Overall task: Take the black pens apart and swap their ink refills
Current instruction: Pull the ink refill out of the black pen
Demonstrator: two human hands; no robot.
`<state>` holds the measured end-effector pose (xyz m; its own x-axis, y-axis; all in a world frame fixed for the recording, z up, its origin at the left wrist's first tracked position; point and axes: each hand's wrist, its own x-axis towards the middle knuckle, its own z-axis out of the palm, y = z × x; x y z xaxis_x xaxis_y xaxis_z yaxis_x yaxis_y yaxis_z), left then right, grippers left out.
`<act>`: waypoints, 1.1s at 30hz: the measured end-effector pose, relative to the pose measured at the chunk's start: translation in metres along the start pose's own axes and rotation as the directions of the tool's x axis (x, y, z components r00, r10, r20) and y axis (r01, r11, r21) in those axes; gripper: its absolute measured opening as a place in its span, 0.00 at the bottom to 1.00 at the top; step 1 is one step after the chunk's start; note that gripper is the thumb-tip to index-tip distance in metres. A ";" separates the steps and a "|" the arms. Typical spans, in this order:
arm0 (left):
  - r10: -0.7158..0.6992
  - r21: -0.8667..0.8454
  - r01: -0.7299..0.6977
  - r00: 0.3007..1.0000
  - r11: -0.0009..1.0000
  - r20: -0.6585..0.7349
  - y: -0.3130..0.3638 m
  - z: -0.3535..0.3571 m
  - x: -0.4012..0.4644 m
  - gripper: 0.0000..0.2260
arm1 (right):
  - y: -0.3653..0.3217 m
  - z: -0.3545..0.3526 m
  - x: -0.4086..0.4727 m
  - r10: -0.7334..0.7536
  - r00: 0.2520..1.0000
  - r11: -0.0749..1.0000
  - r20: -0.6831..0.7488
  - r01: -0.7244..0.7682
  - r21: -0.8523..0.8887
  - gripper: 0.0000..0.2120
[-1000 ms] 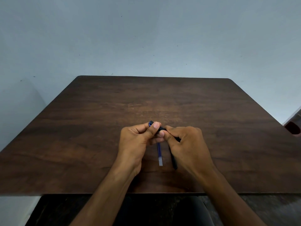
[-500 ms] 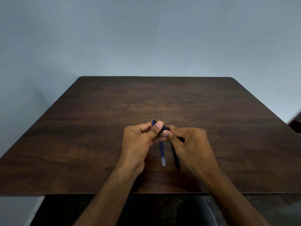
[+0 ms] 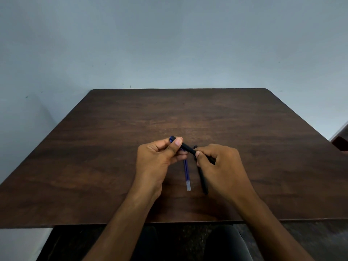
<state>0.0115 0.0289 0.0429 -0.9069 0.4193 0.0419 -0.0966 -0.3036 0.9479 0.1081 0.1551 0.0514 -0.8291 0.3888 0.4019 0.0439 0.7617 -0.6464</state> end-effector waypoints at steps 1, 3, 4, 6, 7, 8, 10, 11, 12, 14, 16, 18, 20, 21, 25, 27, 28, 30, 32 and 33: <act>0.004 0.004 -0.004 1.000 1.000 -0.006 0.001 0.000 0.000 0.05 | 0.000 0.000 -0.001 -0.011 1.000 1.000 -0.006 0.011 -0.006 0.19; 0.010 0.000 -0.010 1.000 1.000 -0.016 0.003 -0.001 0.001 0.04 | -0.002 -0.003 -0.001 -0.033 0.999 0.999 -0.013 0.032 -0.025 0.21; 0.008 -0.010 -0.008 1.000 1.000 -0.018 0.005 -0.002 0.001 0.04 | -0.002 -0.004 -0.001 -0.036 0.999 0.999 -0.013 0.035 -0.033 0.22; -0.003 -0.015 0.003 1.000 1.000 -0.013 0.008 -0.004 0.002 0.04 | -0.001 -0.005 -0.002 -0.022 1.000 0.999 -0.007 0.022 -0.042 0.24; -0.010 -0.007 0.010 1.000 1.000 -0.013 0.008 -0.005 0.003 0.04 | 0.000 -0.005 -0.003 -0.013 1.000 0.999 -0.001 0.013 -0.043 0.25; -0.017 0.003 0.017 1.000 1.000 -0.019 0.009 -0.006 0.004 0.04 | 0.001 -0.005 -0.003 -0.007 1.000 0.999 0.003 0.007 -0.046 0.24; -0.033 0.030 0.034 0.999 0.999 -0.043 0.008 -0.010 0.007 0.04 | 0.003 -0.006 -0.004 0.002 1.000 0.998 -0.001 -0.002 -0.060 0.22; -0.037 0.067 0.040 0.998 0.997 -0.050 0.008 -0.012 0.009 0.04 | 0.003 -0.006 -0.004 0.007 1.000 0.998 -0.008 -0.008 -0.065 0.21; -0.040 0.128 0.047 0.998 0.991 -0.051 0.007 -0.016 0.011 0.05 | 0.004 -0.007 -0.004 0.012 1.000 0.998 -0.014 -0.013 -0.063 0.22; -0.060 0.297 0.069 0.997 0.952 -0.040 0.006 -0.023 0.018 0.06 | 0.003 -0.008 -0.005 0.009 1.000 0.998 -0.017 -0.010 -0.056 0.25; -0.096 0.445 0.104 0.995 0.890 -0.040 0.005 -0.028 0.023 0.09 | 0.002 -0.008 -0.005 0.002 1.000 0.998 -0.019 -0.003 -0.055 0.26; -0.118 0.562 0.134 0.991 0.816 -0.065 0.004 -0.029 0.030 0.09 | 0.002 -0.008 -0.005 0.004 1.000 0.999 -0.019 -0.005 -0.049 0.24; -0.149 0.670 0.183 0.983 0.719 -0.108 0.005 -0.028 0.038 0.09 | 0.003 -0.008 -0.005 0.012 1.000 0.998 -0.017 -0.013 -0.061 0.21; -0.176 0.714 0.217 0.975 0.666 -0.133 0.006 -0.026 0.043 0.09 | 0.003 -0.008 -0.005 0.019 1.000 0.998 -0.015 -0.020 -0.065 0.19; -0.200 0.797 0.247 0.967 0.552 -0.161 0.006 -0.021 0.054 0.09 | 0.003 -0.007 -0.005 0.050 0.999 0.998 -0.005 -0.050 -0.047 0.17; -0.178 0.810 0.226 0.972 0.541 -0.152 0.002 -0.020 0.055 0.08 | 0.002 -0.008 -0.005 0.053 0.999 0.998 -0.007 -0.053 -0.043 0.18; -0.177 0.812 0.224 0.973 0.539 -0.151 0.000 -0.020 0.056 0.09 | 0.002 -0.008 -0.005 0.051 0.999 0.998 -0.008 -0.052 -0.040 0.18; -0.187 0.823 0.237 0.969 0.516 -0.161 -0.001 -0.019 0.057 0.09 | 0.002 -0.009 -0.005 0.053 0.999 0.998 -0.009 -0.053 -0.033 0.18; -0.208 0.830 0.257 0.962 0.494 -0.175 -0.001 -0.017 0.060 0.09 | 0.003 -0.010 -0.005 0.062 0.998 0.998 -0.007 -0.063 -0.026 0.17; -0.220 0.831 0.266 0.959 0.488 -0.178 -0.001 -0.017 0.062 0.09 | 0.004 -0.010 -0.005 0.066 0.998 0.997 -0.005 -0.066 -0.026 0.17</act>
<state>-0.0515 0.0405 0.0396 -0.9215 0.3166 -0.2249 0.0523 0.6750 0.7359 0.1175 0.1611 0.0535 -0.8217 0.4406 0.3615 0.1131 0.7478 -0.6542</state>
